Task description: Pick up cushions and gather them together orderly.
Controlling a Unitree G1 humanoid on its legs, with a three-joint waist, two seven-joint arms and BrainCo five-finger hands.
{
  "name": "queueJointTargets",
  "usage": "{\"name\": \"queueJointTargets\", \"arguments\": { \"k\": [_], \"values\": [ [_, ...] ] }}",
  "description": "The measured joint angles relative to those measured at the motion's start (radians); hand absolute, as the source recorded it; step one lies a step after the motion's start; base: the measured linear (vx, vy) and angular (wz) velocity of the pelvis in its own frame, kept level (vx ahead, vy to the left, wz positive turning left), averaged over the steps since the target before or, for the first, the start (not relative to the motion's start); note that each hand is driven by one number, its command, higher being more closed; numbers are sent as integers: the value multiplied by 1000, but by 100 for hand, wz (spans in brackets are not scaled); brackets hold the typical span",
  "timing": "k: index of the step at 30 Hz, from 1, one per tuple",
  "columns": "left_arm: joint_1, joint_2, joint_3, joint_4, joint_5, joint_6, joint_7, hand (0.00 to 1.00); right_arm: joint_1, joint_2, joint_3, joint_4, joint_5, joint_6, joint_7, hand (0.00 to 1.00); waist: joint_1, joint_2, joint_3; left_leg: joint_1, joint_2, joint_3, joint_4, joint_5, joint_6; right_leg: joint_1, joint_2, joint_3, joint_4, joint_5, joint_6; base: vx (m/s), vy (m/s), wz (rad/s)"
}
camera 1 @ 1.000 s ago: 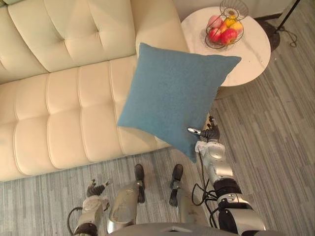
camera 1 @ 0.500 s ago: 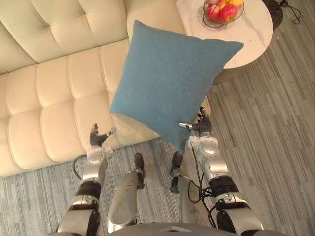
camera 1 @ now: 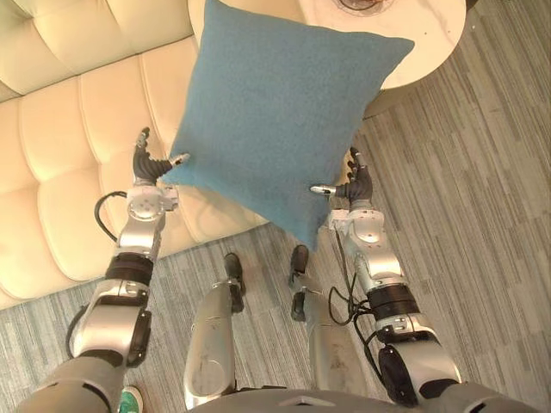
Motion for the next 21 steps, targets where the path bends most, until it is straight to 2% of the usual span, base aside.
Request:
{"name": "queueJointTargets", "arguments": {
  "k": [4,8,16,17,21],
  "values": [
    [-87,9,-39,41,44,9,-19,0,-31,-16,9,-15,1,0,0,0,-4,-2,7,-19,6,8,15,-3,-1,-19,1,5,8,0,0,12,-13,-3],
    [-183,34,-51,122,76,22,-39,0,-106,-37,32,-67,0,0,-1,0,-19,-7,11,-108,20,14,56,-11,8,-99,6,11,20,16,-5,-34,-24,-8],
    [-203,35,-52,160,75,29,-67,0,-146,-52,59,-114,-2,13,-2,0,-20,-20,18,-179,32,15,78,-11,8,-159,15,14,14,34,-9,-15,-14,-4],
    [-215,34,-57,168,74,30,-68,100,-166,-57,60,-113,-2,16,-4,100,-19,-24,21,-199,36,14,87,-11,9,-175,17,12,12,41,-10,-27,-32,-3],
    [-226,-7,-67,180,52,32,-70,100,-209,-48,60,-112,-1,35,-39,100,-22,-38,31,-222,37,8,98,-9,12,-186,17,8,7,48,-10,-14,-19,1]
  ]
}}
